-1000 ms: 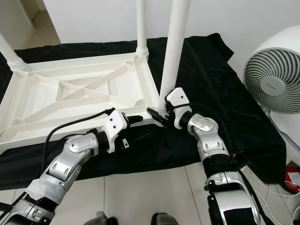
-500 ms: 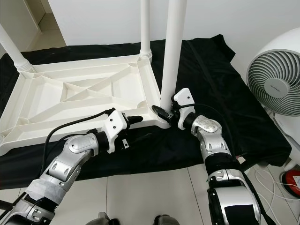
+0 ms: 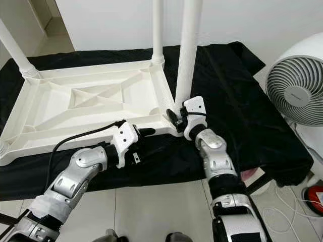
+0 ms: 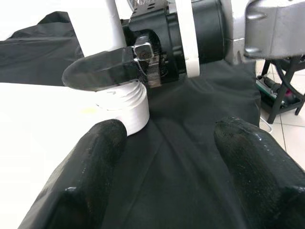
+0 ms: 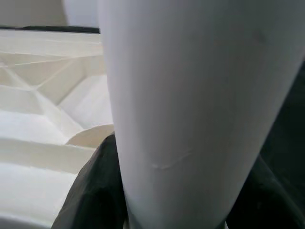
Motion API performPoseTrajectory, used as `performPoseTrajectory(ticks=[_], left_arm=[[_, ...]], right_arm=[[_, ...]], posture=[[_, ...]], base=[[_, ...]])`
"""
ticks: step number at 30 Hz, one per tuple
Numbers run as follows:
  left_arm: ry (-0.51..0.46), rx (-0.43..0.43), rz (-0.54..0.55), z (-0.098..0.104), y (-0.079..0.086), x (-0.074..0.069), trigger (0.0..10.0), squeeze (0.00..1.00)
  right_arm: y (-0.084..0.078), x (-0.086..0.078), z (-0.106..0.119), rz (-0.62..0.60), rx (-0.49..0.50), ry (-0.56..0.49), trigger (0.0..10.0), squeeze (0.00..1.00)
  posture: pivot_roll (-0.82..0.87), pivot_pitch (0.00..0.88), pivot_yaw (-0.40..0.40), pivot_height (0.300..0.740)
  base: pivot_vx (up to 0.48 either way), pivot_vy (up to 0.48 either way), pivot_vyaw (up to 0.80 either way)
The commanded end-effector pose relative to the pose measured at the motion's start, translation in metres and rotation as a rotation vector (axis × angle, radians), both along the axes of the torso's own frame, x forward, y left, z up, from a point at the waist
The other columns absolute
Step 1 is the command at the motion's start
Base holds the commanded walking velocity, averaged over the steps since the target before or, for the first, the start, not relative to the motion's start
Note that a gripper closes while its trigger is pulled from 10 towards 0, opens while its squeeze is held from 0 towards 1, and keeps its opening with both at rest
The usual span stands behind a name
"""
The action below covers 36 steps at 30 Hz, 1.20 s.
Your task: Building children table
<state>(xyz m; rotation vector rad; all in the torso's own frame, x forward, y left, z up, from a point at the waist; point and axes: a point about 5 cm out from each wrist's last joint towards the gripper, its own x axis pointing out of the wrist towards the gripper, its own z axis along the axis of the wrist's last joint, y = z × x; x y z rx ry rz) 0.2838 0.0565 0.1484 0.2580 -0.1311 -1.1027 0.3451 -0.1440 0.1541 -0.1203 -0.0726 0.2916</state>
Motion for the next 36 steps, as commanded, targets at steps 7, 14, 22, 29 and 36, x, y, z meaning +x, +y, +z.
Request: performPoseTrajectory(ticks=[7, 14, 22, 29, 36], left_arm=[[0.003, 0.01, -0.033, -0.001, 0.0, -0.003, 10.0, 0.0], [0.009, 0.012, -0.042, -0.003, 0.0, -0.005, 10.0, 0.0], [0.004, 0.014, -0.046, -0.001, -0.002, -0.002, 10.0, 0.0], [-0.006, 0.018, -0.044, 0.0, -0.001, -0.001, 10.0, 0.0], [-0.002, 0.016, -0.035, -0.002, 0.0, -0.003, 10.0, 0.0]], right_arm=[[-0.003, -0.029, -0.011, -0.37, 0.044, 0.051, 10.0, 0.0], [0.019, -0.043, -0.01, -0.33, 0.089, 0.069, 10.0, 0.0], [0.02, -0.041, -0.002, -0.292, 0.104, 0.051, 10.0, 1.0], [0.02, -0.039, -0.001, -0.028, 0.128, 0.094, 10.0, 0.0], [-0.002, -0.038, 0.005, 0.254, -0.033, 0.058, 10.0, 0.0]], posture=[[-0.15, 0.093, 0.041, 0.74], [-0.16, 0.094, 0.048, 0.74], [-0.16, 0.087, 0.037, 0.74], [-0.15, 0.07, 0.032, 0.74], [-0.15, 0.077, 0.032, 0.74]], base=[[0.0, 0.0, 0.0], [0.0, 0.0, 0.0], [0.0, 0.0, 0.0], [0.0, 0.0, 0.0], [0.0, 0.0, 0.0]])
